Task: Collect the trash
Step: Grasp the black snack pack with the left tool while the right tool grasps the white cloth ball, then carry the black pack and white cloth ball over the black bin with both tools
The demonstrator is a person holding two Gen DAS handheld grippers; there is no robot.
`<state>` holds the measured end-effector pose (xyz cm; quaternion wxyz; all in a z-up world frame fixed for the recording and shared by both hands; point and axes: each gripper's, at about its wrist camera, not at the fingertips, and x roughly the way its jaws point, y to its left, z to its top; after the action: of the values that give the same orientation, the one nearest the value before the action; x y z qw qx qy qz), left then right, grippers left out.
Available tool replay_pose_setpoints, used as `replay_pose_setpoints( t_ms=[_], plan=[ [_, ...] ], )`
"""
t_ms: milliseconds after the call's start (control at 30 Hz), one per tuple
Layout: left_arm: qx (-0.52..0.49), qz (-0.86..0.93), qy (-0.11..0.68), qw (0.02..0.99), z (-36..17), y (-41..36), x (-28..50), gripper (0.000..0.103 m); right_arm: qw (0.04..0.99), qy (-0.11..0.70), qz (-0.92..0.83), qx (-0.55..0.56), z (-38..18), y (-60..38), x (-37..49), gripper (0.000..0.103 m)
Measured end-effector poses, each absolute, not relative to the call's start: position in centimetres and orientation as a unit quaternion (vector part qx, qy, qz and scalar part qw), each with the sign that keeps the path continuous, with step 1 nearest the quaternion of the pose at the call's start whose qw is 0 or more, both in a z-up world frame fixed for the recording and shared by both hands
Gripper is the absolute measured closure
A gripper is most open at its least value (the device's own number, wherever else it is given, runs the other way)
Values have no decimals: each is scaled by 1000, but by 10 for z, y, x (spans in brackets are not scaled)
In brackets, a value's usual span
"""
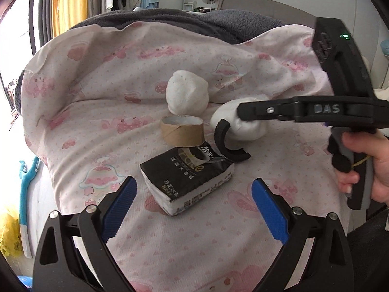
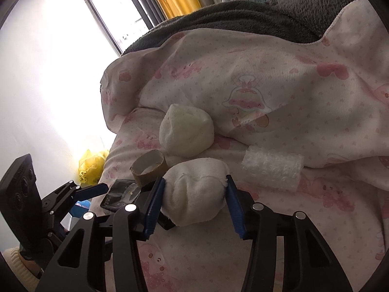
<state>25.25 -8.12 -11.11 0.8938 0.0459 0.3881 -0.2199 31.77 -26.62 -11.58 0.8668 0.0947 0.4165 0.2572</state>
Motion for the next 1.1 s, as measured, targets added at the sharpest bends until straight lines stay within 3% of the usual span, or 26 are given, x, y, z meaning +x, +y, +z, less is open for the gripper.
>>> replay_pose_setpoints(
  t_ms=[733,833,1100],
  plan=[
    [21,-182,404,896,-124,-97,282,7,884,375,259,105,-78,-294,299,53],
    [33,-172,413,894,-126,-100,285,16,883,378,261,99,-78,-293,300,53],
    [35,-196,414,888,-118,-97,278,18,883,378,261,96,-76,-285,303,53]
  ],
)
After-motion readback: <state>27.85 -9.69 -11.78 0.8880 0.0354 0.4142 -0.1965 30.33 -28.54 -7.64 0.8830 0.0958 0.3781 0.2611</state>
